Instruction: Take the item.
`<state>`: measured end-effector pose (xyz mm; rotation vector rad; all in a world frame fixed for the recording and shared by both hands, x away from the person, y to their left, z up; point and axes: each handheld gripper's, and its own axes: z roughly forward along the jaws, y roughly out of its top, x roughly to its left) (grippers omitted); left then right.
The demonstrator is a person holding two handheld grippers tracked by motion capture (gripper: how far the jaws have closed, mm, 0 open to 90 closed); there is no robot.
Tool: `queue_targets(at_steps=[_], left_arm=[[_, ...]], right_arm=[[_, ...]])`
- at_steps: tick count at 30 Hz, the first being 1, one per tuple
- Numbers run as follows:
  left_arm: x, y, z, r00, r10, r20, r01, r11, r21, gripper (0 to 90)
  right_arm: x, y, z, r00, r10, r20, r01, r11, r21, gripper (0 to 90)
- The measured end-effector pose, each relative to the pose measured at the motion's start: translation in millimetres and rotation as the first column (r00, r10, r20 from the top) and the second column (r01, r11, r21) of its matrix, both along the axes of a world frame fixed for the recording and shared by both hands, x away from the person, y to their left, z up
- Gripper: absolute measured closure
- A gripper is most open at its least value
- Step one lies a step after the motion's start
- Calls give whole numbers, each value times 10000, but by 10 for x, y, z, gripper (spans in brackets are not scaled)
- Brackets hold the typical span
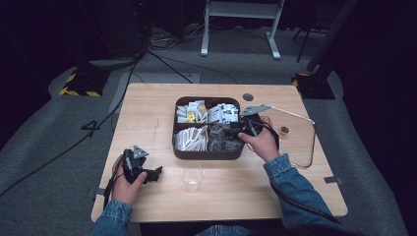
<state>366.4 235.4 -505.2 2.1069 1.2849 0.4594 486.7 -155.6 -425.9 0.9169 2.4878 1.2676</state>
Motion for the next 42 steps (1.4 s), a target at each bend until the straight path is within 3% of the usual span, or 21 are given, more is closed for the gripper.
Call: queue_targets(at_steps=[6, 12, 18, 21, 23, 31, 42], left_arm=[[6, 3, 1, 10000, -67, -15, 67, 10000, 22, 2], [6, 2, 1, 10000, -64, -23, 64, 10000, 18, 2], [4, 1, 1, 10000, -46, 1, 46, 10000, 22, 2], [1, -3, 1, 10000, -41, -17, 41, 10000, 14, 2], [-1, -5, 1, 10000, -17, -9, 17, 10000, 17, 2], [2, -4, 2, 10000, -58, -20, 58, 10000, 27, 2], [5, -8, 2, 10000, -88, -35, 88, 10000, 10, 2]], right_arm=[[32, 108, -149, 9997, 84, -222, -91, 9994, -341, 414], [70, 156, -249, 9990, 202, -388, -229, 9973, -702, 414], [76, 228, -308, 9988, 341, -339, -379, 9922, -1191, 598], [72, 216, -300, 9985, 234, -500, -282, 9947, -989, 723], [79, 200, -299, 9980, 167, -612, -223, 9956, -911, 742], [64, 166, -281, 9989, 79, -454, -110, 9977, -674, 759], [17, 28, -75, 9999, -2, -124, 7, 9994, 339, 759]])
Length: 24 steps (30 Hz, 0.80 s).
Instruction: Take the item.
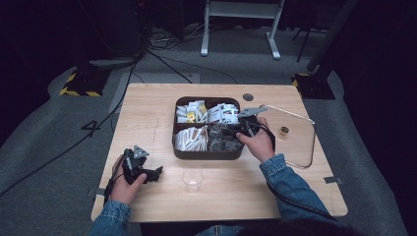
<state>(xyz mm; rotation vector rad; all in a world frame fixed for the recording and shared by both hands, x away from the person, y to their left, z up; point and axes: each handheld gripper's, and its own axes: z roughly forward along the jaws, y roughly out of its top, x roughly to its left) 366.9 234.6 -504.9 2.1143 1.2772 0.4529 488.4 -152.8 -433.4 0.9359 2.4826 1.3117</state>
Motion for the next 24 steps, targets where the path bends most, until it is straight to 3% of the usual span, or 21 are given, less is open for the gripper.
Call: queue_targets(at_steps=[11, 24], left_arm=[[3, -3, -2, 10000, -31, -8, 31, 10000, -48, 2], [4, -5, -2, 10000, -34, -5, 34, 10000, -49, 2]], right_arm=[[-166, -20, 269, 9977, 332, 598, -389, 9946, 964, 757], [-401, 92, 500, 9897, 979, 1046, -1115, 9849, 1328, 757]])
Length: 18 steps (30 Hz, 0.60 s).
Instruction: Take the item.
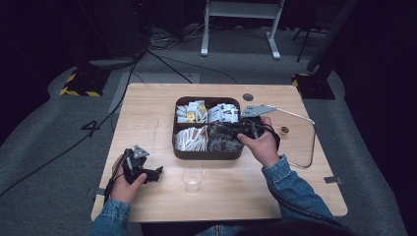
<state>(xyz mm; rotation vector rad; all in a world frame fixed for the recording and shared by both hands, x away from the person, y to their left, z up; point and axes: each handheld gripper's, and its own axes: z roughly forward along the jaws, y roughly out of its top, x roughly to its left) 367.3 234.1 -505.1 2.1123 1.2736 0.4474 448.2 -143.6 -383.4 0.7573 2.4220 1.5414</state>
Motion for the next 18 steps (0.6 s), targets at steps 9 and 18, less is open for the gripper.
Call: queue_targets(at_steps=[9, 18], left_arm=[[0, 1, 0, 10000, -6, -3, 6, 10000, 6, 2], [0, 0, 1, 10000, 2, -4, -2, 10000, 5, 2]], right_arm=[[-88, 56, 55, 9994, 342, -37, -341, 9994, 64, 757], [-234, 164, 110, 9956, 940, 14, -940, 9955, 63, 756]])
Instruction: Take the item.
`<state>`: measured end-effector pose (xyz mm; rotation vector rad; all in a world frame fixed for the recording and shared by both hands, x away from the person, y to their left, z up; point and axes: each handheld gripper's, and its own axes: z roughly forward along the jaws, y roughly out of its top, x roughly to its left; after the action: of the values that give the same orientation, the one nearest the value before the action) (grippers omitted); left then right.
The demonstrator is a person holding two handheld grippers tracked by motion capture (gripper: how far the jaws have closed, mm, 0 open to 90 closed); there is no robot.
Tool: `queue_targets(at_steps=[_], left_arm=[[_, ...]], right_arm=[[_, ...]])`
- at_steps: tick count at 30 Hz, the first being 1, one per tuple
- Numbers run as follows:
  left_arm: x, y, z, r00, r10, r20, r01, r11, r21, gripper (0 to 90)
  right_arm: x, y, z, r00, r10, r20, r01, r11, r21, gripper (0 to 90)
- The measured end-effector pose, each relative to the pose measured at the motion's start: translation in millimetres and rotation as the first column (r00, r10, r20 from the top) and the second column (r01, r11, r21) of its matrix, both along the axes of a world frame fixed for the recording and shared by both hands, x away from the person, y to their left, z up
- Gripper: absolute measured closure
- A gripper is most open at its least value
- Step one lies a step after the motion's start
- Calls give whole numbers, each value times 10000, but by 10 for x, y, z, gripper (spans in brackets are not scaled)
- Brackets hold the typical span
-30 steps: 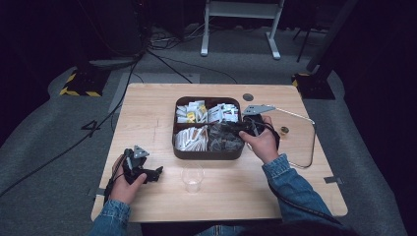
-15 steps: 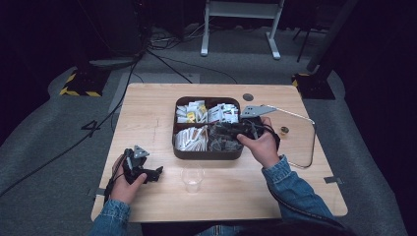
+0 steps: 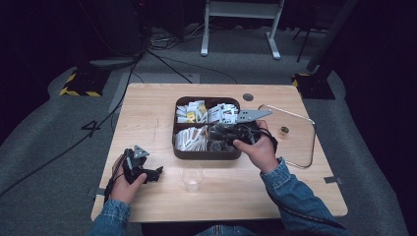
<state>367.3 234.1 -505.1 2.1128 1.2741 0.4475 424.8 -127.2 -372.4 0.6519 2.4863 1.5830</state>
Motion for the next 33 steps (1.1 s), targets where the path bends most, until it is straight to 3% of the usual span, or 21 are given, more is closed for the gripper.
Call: queue_targets(at_steps=[15, 23, 33], left_arm=[[0, 0, 0, 10000, 2, 0, -2, 10000, 7, 2], [0, 0, 0, 10000, 2, -1, -2, 10000, 5, 2], [0, 0, 0, 10000, 4, 3, -4, 10000, 7, 2]], right_arm=[[-249, 206, 1, 9939, 1098, -115, -1098, 9939, -30, 756], [-384, 349, -50, 9821, 1860, -290, -1870, 9817, -350, 755], [-476, 477, -128, 9695, 2387, -555, -2428, 9662, -867, 754]])
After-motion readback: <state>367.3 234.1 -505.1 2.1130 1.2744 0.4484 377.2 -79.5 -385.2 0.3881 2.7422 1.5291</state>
